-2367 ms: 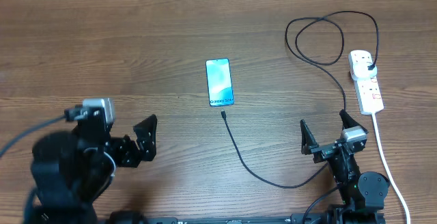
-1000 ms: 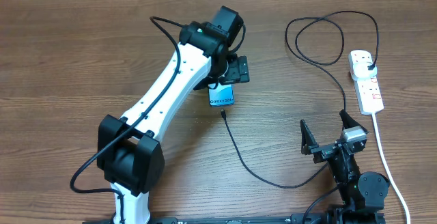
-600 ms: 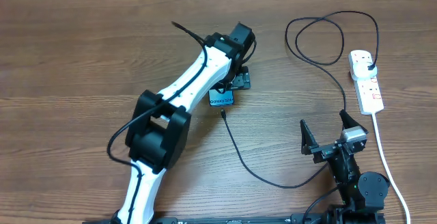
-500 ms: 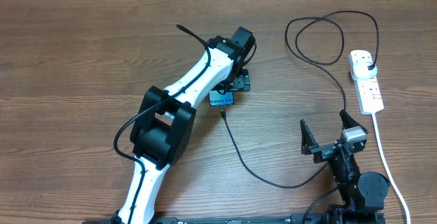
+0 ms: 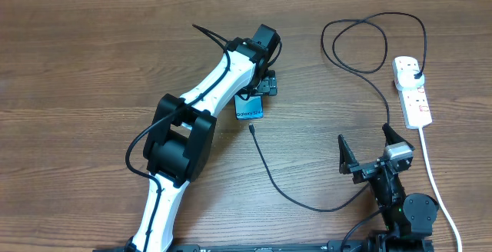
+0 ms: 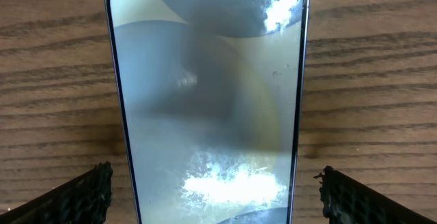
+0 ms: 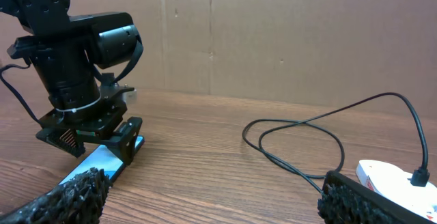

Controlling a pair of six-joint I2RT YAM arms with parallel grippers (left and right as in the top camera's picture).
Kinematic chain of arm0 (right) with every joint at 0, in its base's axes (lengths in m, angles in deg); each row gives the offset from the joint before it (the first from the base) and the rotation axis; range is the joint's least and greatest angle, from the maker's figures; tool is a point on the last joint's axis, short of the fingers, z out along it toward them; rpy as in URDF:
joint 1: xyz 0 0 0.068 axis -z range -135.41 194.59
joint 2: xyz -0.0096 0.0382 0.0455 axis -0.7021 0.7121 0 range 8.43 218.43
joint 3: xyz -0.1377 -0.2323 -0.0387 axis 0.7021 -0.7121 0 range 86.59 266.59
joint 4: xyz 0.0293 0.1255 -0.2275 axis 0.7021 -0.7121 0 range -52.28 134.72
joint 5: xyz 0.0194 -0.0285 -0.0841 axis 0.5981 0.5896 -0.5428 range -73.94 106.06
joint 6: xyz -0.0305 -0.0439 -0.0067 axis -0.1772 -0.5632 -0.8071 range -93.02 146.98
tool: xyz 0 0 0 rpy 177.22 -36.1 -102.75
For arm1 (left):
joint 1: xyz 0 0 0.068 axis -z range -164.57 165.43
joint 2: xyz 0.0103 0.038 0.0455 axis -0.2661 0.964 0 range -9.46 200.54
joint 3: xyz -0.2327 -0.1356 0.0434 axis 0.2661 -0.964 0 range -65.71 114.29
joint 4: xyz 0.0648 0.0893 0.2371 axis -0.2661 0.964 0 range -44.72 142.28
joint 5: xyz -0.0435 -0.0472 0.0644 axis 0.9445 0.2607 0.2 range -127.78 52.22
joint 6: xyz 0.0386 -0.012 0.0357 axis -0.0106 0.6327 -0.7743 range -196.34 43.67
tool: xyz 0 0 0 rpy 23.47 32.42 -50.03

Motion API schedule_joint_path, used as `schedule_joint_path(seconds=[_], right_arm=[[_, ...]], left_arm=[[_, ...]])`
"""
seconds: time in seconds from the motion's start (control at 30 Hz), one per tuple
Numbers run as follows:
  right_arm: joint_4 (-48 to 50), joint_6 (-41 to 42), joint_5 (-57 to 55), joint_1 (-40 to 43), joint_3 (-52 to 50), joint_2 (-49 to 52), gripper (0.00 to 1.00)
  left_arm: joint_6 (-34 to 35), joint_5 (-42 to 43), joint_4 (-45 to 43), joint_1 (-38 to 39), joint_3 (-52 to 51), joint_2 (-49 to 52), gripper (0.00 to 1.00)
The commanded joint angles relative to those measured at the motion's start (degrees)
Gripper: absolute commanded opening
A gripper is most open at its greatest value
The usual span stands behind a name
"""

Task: Plug charger to phone and switch on socket
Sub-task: 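Reach the left gripper over the phone and lower onto it, then close the left gripper on the phone's sides and lift it slightly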

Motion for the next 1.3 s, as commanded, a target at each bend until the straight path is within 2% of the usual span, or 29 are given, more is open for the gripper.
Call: schedule_joint_path(seconds=[0.0, 0.5, 0.63, 0.97, 1.27], right_arm=[[0.31, -0.26, -0.24, -0.31, -0.57, -0.42, 1.00], [0.31, -0.26, -0.24, -0.31, -0.57, -0.42, 1.00], [0.31, -0.26, -0.24, -0.31, -0.57, -0.42, 1.00], [0.31, -0.26, -0.24, -0.31, -0.57, -0.42, 1.00], [0.33, -0.26, -0.24, -0.31, -0.57, -0.42, 1.00]], left_arm=[[0.61, -0.70, -0.24, -0.09, 0.15, 1.44, 1.00], [0.85, 1.20, -0.48, -0.09, -4.00, 1.44, 0.98], [0.85, 0.96, -0.66, -0.15, -4.00, 1.44, 1.00], [0.90, 1.42, 2.51, 0.26, -4.02, 1.44, 1.00], [0.85, -0.94, -0.20, 0.24, -4.04, 1.44, 1.00]])
